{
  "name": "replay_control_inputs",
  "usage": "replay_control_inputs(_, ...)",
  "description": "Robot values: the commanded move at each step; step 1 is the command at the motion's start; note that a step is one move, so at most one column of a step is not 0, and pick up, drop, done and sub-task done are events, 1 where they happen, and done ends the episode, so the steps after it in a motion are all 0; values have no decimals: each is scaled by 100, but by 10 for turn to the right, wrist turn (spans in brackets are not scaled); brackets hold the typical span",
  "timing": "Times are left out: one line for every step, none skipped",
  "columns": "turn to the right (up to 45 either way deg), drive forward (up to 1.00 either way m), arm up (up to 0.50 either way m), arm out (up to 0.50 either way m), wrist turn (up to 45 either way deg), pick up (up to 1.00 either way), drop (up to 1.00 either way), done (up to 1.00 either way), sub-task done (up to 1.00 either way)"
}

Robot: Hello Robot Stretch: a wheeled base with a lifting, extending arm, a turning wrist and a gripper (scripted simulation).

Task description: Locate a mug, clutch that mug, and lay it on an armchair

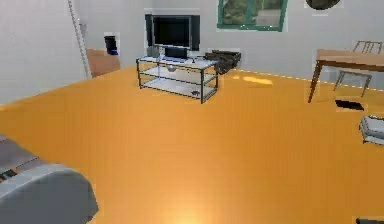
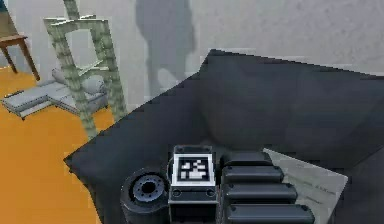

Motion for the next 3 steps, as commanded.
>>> replay_control_inputs(450,0,0,0,0,0,0,0,0)
replay_control_inputs(450,0,0,0,0,0,0,0,0)
replay_control_inputs(450,0,0,0,0,0,0,0,0)
